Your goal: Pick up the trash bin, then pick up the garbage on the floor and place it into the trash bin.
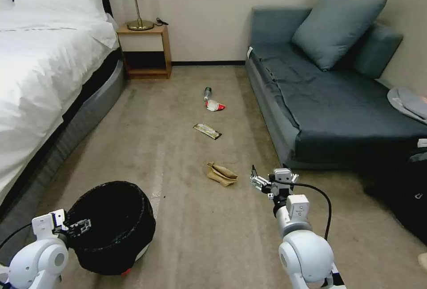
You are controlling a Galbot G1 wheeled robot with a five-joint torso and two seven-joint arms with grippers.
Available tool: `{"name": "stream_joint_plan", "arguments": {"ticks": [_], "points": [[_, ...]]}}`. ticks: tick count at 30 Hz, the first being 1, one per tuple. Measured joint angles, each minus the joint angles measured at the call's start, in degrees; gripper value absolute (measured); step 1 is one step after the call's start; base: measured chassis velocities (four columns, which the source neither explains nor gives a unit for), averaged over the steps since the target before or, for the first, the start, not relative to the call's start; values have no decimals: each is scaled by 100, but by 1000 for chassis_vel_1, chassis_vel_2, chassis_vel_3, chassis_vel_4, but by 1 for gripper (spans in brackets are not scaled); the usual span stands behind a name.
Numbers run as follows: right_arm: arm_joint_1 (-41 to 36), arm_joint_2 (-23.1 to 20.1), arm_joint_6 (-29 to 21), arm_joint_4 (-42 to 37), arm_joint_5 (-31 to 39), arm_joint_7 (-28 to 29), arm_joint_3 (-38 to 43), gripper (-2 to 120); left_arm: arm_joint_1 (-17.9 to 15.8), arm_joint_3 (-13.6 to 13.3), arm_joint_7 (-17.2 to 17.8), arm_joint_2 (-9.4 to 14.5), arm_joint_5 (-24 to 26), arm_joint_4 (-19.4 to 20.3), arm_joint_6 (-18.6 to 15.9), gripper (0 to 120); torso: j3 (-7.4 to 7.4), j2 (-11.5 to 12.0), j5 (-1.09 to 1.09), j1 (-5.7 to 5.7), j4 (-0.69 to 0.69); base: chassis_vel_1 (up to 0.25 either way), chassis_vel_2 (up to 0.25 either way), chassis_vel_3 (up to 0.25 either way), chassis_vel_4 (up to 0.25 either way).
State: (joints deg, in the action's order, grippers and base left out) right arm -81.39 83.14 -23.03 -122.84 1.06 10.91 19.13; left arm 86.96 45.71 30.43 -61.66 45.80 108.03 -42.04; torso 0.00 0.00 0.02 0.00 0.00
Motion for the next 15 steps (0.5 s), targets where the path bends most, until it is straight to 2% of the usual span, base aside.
{"name": "stream_joint_plan", "arguments": {"ticks": [5, 9, 10, 14, 15], "points": [[-9, 6, 3, -4, -10, 5, -1, 100, -23, -32, -12, -6, 35, -52, -1, 88, 0, 0, -2, 0, 0, 0, 0, 0, 0], [-21, 5, 10, -27, -22, 12, 2, 100, -53, -51, -14, -12, 69, -65, 15, 69, 0, 0, 1, 0, 0, 0, 0, 0, 0], [-21, 5, 10, -27, -22, 12, 2, 100, -53, -51, -14, -12, 69, -65, 15, 69, 0, 0, 1, 0, 0, 0, 0, 0, 0], [-30, -9, 18, -52, -23, 14, 29, 100, -65, -56, -12, -15, 169, -39, 20, 52, 0, 0, 2, 0, -1, 0, 0, 0, 0], [-30, -9, 18, -52, -23, 14, 29, 100, -65, -56, -12, -15, 169, -39, 20, 52, 0, 0, 2, 0, -1, 0, 0, 0, 0]]}}
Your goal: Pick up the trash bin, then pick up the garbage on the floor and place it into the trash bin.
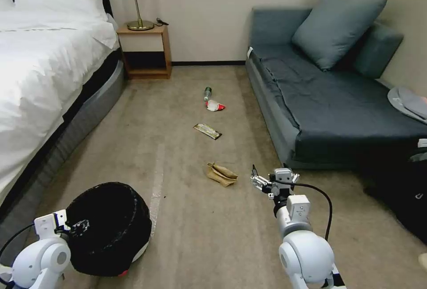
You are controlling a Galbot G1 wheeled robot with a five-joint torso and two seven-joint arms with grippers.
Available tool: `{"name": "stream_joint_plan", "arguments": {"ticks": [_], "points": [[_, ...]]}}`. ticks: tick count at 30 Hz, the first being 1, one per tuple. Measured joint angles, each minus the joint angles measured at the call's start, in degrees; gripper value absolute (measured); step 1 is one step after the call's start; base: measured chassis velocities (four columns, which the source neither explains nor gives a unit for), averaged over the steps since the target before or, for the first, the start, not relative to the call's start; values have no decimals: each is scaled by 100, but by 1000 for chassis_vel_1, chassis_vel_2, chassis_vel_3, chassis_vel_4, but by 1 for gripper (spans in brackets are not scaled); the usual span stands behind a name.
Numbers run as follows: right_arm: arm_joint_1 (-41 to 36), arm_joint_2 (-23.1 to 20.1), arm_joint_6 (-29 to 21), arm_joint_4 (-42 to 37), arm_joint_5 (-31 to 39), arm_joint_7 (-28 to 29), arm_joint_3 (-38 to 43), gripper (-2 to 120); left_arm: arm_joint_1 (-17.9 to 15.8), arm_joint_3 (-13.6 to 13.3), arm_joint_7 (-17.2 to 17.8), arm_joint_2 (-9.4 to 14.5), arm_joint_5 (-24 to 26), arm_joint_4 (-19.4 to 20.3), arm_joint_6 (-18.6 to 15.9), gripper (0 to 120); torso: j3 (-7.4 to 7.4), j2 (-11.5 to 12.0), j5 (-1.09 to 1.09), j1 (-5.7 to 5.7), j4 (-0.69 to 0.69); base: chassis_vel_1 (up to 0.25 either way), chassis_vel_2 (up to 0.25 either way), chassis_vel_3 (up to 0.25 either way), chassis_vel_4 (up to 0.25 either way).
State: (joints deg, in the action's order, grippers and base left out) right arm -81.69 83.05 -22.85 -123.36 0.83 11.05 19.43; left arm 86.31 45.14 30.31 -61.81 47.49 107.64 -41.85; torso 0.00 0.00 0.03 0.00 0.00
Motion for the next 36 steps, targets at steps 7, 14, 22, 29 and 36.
{"name": "stream_joint_plan", "arguments": {"ticks": [7, 14, 22, 29, 36], "points": [[-19, -61, 2, -22, -6, 7, 12, 100, 2, -11, 38, -5, 155, 80, 0, 25, 0, 0, -1, 0, 0, 0, 0, 0, 0], [-81, -130, 33, -78, 6, 25, 28, 100, -37, -20, 54, -62, 229, 104, -6, 15, -1, 0, -1, 0, -2, 0, 0, 0, 0], [-142, -190, 53, -114, 8, 37, 41, 100, -80, -26, 106, -158, 308, 132, -12, 13, -1, -1, -1, 0, -2, 0, 0, 0, 0], [-148, -230, 84, -115, 47, 78, 58, 100, -96, 74, 86, -194, 444, 310, -42, 8, 0, 1, -9, 0, 3, 0, 0, 0, 0], [-136, -242, 95, -103, 113, 115, 71, 100, -166, 192, 112, -182, 657, 481, -71, 4, 1, 2, -12, 0, 4, 0, 0, 0, 0]]}}
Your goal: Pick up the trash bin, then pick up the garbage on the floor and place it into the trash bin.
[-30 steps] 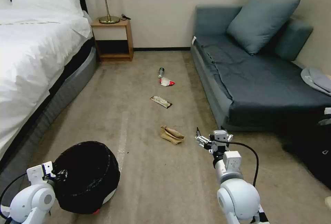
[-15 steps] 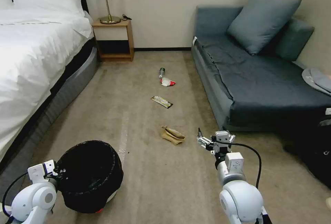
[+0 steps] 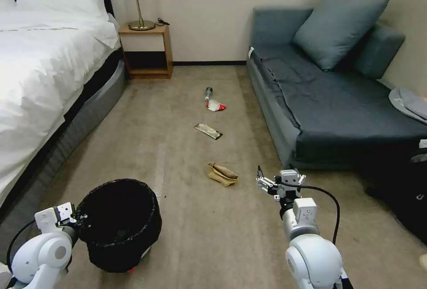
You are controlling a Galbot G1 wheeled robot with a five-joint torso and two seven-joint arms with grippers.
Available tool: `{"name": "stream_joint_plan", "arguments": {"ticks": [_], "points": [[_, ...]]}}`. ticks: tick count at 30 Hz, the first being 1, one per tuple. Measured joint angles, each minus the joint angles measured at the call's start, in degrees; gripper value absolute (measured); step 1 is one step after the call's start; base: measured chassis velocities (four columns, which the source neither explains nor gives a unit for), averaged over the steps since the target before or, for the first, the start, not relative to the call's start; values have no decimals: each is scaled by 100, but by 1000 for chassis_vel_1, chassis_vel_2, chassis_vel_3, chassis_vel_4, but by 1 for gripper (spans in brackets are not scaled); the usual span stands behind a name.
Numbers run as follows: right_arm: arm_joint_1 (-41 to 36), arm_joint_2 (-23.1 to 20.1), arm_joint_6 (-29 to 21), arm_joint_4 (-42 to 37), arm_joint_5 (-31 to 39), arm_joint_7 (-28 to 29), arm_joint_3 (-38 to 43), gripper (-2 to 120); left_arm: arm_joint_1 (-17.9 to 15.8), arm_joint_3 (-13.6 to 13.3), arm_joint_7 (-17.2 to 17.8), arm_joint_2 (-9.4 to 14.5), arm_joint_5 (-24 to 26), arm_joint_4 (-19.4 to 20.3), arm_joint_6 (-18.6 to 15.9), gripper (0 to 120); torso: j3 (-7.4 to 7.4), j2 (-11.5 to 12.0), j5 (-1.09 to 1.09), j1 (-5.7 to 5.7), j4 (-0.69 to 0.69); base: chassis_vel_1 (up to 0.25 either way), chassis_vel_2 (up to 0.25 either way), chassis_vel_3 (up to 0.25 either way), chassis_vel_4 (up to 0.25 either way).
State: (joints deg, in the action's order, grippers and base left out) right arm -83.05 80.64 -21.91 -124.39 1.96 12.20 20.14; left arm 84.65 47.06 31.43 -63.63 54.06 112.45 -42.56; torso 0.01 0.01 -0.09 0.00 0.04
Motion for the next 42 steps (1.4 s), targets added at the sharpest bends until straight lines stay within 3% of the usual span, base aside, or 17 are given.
{"name": "stream_joint_plan", "arguments": {"ticks": [10, 16, 21, 29, 42], "points": [[32, -1, 92, -1, 179, 49, 27, 100, -32, 303, 37, 2, 104, 272, 15, 3, 0, 0, 8, 0, -3, 0, 0, 0, 0], [82, -49, 824, 108, 474, -67, -35, 100, -21, 630, -122, 31, -108, 572, 27, 3, 0, 0, 9, 0, -4, 0, 0, 0, 0], [112, -145, 1033, 58, 662, -211, -47, 100, -8, 799, -275, -21, -416, 668, 30, 3, 0, 0, 9, 0, -5, 0, 0, 0, 0], [118, -258, 1234, 39, 825, -466, -10, 100, 49, 928, -328, -35, -447, 726, 34, 3, -1, 0, 9, 0, -5, 0, 0, 0, 0], [197, -316, 1350, 148, 857, -551, -29, 100, 19, 903, -323, -93, -475, 774, 40, 3, -1, -2, 9, -1, -4, -13, 19, 14, -14]]}}
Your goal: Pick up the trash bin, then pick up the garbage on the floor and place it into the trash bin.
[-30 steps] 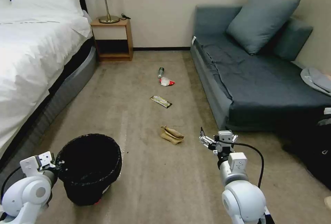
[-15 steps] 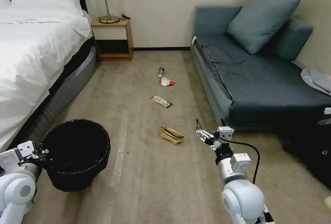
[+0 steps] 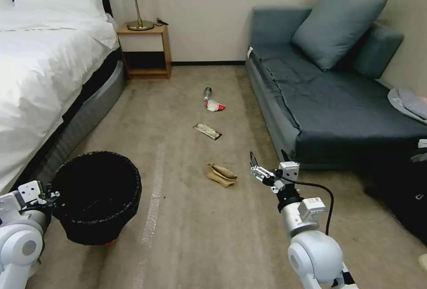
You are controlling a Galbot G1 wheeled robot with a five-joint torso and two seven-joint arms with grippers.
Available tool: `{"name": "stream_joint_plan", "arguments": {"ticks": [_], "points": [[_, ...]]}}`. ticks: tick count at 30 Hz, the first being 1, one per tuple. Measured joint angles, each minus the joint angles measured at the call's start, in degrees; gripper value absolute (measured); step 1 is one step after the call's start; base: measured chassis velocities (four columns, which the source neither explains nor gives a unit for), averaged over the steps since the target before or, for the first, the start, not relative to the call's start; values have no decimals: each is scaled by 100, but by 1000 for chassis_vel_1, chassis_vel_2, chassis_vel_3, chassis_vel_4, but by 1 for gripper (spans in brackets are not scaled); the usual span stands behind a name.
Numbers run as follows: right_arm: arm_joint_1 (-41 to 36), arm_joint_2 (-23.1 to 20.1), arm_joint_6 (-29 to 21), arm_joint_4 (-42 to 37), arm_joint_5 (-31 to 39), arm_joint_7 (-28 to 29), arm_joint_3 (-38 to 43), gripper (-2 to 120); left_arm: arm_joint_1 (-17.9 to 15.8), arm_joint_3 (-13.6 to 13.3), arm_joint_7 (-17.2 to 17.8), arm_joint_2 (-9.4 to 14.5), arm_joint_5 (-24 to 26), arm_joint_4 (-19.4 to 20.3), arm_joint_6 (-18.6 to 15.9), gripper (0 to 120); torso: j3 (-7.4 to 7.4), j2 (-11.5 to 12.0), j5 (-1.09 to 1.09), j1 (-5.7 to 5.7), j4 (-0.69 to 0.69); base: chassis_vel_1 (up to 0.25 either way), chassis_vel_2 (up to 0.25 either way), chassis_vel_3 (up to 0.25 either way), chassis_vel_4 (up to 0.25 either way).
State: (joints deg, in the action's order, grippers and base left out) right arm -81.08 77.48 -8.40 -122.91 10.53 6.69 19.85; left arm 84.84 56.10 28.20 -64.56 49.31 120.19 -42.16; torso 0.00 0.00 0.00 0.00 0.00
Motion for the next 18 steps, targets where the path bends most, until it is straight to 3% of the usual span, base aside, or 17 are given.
{"name": "stream_joint_plan", "arguments": {"ticks": [18], "points": [[209, -13, -28, 245, -47, 3, -152, 100, -91, -44, -8, -11, -48, -204, 5, 3, 1, 0, -1, 1, 1, -185, 188, 197, -190]]}}
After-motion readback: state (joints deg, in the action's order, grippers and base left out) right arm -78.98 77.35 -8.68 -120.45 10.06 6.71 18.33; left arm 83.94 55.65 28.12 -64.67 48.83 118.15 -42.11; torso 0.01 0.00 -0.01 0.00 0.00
